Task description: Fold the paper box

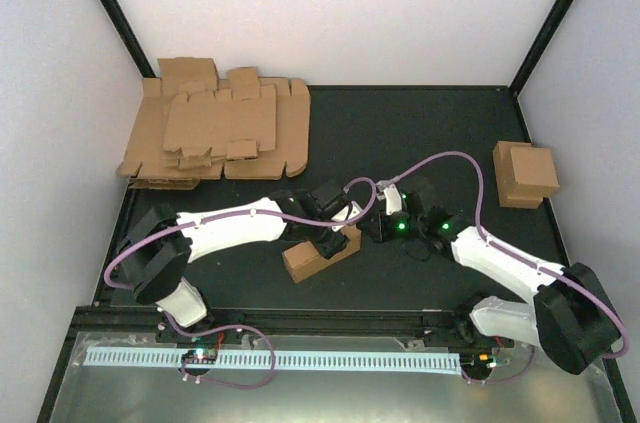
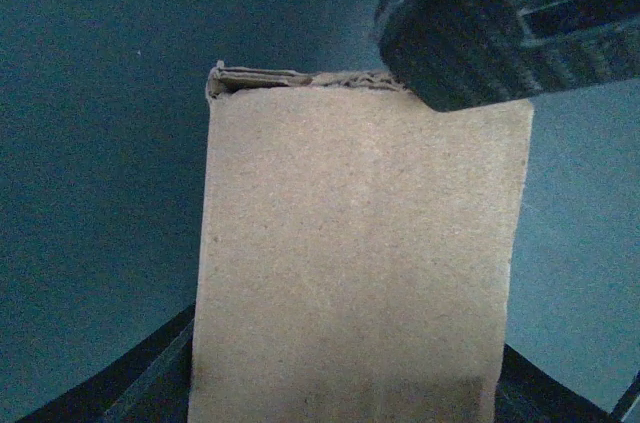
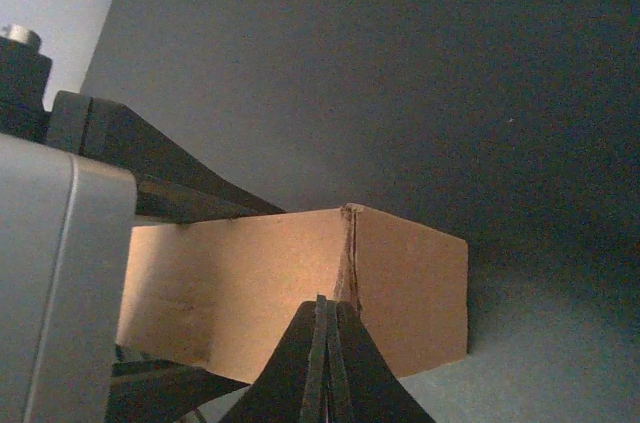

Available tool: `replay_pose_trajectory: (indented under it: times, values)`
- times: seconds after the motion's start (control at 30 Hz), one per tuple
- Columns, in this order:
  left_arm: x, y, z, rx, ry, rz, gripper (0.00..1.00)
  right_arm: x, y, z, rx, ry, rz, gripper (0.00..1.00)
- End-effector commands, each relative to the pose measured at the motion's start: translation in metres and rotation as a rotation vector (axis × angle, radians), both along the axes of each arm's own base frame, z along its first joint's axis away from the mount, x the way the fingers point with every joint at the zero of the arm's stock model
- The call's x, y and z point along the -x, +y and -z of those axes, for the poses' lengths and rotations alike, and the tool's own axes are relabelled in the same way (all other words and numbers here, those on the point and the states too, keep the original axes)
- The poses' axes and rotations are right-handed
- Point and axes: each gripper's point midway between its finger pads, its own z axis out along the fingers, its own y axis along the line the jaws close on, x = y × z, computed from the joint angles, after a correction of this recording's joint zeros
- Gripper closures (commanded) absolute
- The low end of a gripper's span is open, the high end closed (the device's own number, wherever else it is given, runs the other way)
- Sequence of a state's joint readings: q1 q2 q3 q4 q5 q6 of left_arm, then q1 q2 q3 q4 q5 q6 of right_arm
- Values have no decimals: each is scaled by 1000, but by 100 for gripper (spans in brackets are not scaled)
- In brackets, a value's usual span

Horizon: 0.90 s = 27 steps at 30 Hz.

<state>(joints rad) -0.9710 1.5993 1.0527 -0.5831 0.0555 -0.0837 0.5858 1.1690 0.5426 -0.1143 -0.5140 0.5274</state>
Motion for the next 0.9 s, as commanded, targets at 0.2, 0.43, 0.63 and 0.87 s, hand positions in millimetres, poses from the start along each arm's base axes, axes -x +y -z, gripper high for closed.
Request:
replay_pose_trajectory:
  times: [0.2,0.43,0.63,0.87]
  values:
    - [-11,-14,-12,60,-13,-76,45,16,3,23,112,7,-19,98]
    - [-11,-9,-2,53,-9,-113,45,30,-1,39,140,20,-10,98]
    - [-10,-12,-3,87,1,-133,44,45,-5,59,147,31,1,98]
    - [-9,-11,-2,82,3,-131,40,38,-17,57,225,-39,19,97]
